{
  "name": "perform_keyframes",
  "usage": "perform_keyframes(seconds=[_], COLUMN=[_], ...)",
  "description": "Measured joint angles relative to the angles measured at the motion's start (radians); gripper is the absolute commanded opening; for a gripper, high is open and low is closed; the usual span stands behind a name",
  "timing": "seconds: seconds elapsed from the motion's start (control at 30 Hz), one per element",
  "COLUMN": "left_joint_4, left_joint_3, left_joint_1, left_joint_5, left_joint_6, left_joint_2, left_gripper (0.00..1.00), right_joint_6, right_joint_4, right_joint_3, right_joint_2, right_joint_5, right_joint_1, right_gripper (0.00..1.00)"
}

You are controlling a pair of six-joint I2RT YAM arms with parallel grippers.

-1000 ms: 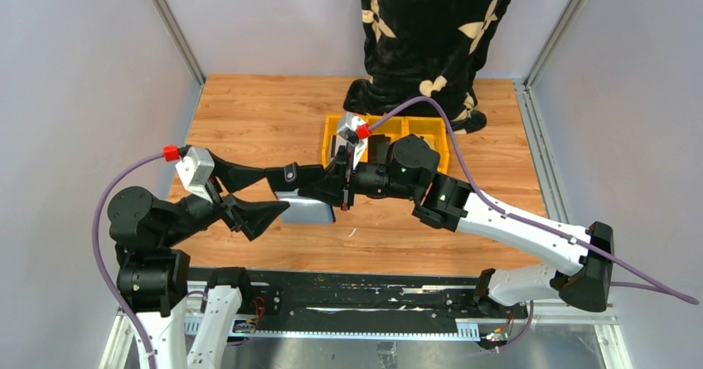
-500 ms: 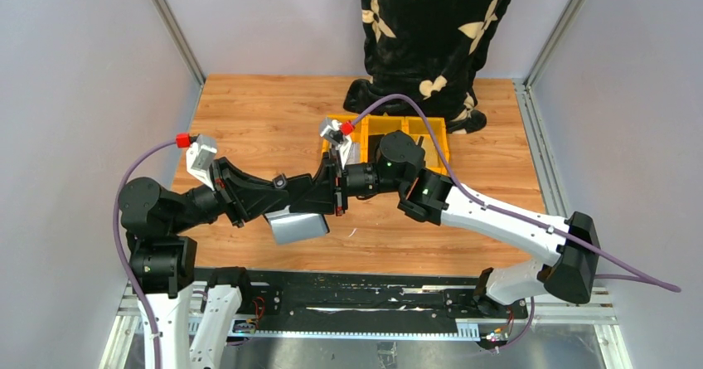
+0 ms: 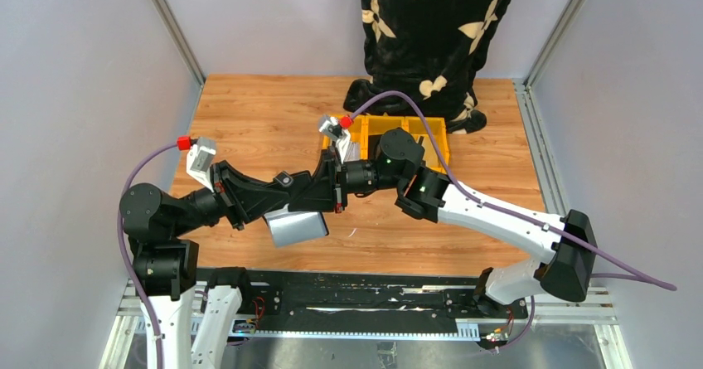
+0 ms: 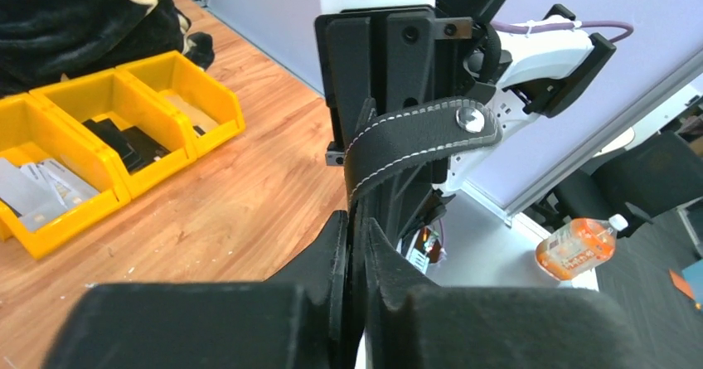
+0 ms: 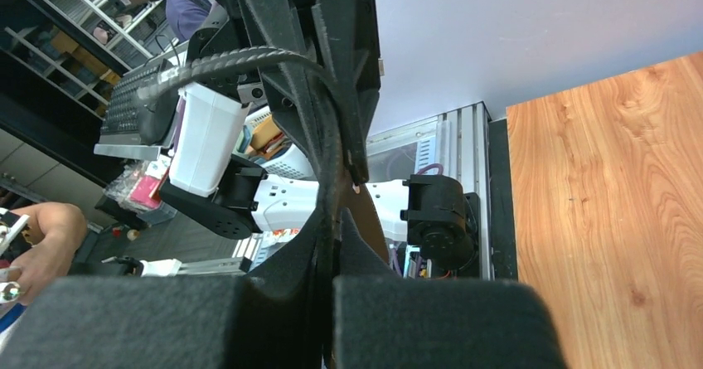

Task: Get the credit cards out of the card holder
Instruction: Open the card holder.

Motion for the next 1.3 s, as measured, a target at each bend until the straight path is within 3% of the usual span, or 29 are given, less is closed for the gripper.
perform_keyframes(seconds=[0.1, 0.37, 0.5, 0.7, 0.9, 1.3], left_joint_4=[0.016, 0.04, -0.007, -0.042, -0.016, 0.034], left_joint_3=[0.0, -0.009, 0.015, 0.036, 0.036, 0.038], left_joint_1=[0.0, 0.0, 0.0, 0.0, 0.0, 0.0], left_joint_5=[0.012, -0.012, -0.081, -0.137, -0.146, -0.138], left_joint_6=[-0.008, -0.039, -0.032, -0.046, -0.116, -0.229], left_joint_2=[-0.002, 0.003, 0.035, 0.092, 0.104, 0.113], left_gripper=[0.0, 0.0, 0.0, 0.0, 0.0, 0.0], right_joint_6=[0.027, 0.09, 0.104, 0.108, 0.082, -0.005], right_joint_4=[0.019, 0.077, 0.118, 0.176, 0.185, 0.175], right_joint_3=[0.0, -0.002, -0.025, -0.134, -0.254, -0.285], right_joint_2=[0.008, 0.021, 0.016, -0.031, -0.128, -0.177], right_joint_5=[-0.007, -0.039, -0.038, -0.034, -0.016, 0.004], right_joint_1=[-0.011, -0.025, -0.032, -0.037, -0.037, -0.037], right_gripper=[0.01, 0.41, 0.54, 0.58, 0.54, 0.52])
